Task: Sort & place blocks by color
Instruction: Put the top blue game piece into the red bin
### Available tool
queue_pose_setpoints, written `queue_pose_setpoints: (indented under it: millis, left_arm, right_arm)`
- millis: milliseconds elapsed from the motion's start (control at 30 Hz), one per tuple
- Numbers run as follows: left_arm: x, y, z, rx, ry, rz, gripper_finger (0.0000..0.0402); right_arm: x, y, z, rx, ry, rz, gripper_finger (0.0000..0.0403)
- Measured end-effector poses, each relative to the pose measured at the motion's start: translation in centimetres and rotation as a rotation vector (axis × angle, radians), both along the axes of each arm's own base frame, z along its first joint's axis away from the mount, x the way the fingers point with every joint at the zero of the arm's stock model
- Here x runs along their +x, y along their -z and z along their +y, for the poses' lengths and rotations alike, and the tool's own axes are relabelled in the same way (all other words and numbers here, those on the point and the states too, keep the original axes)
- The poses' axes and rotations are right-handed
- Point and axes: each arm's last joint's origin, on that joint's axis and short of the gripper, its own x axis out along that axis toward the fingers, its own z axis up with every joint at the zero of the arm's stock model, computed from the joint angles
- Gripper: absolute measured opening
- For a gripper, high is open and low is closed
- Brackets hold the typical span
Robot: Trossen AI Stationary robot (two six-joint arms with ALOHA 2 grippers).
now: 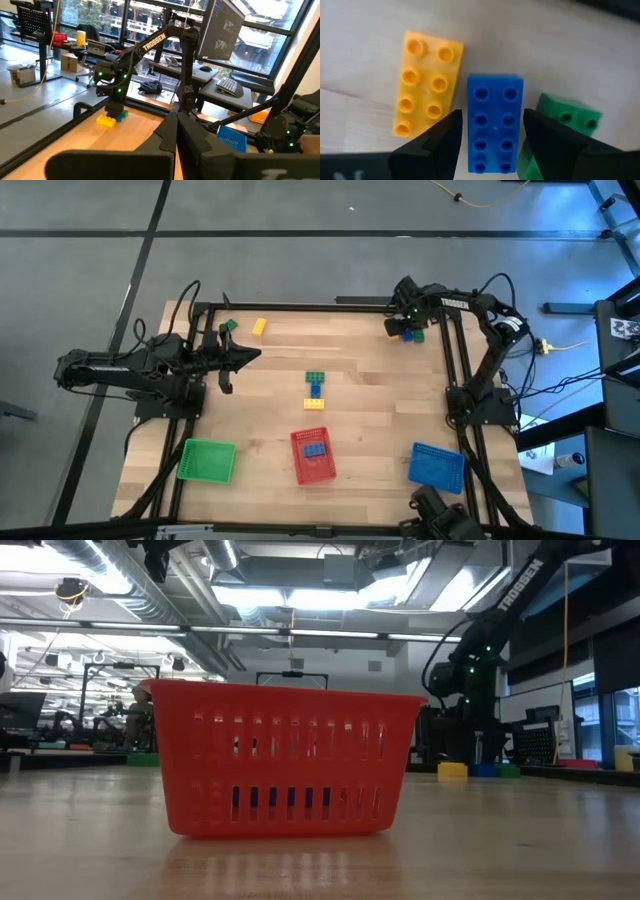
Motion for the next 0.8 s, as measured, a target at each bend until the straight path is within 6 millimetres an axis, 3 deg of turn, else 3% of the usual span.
queue_pose_setpoints:
  millis: [633, 800]
  left_arm:
    - [-0.01, 0.00, 0.03, 0.017, -0.013, 0.004, 0.0000]
    - [-0.01, -0.01, 0.03, 0.017, -0.013, 0.004, 0.0000]
  right_arm:
    - [0.46, 0.54, -0.06, 0.006, -0.011, -0.014, 0.0215]
    - [0.45, 0.54, -0.04, 0.008, -0.011, -0.012, 0.0187]
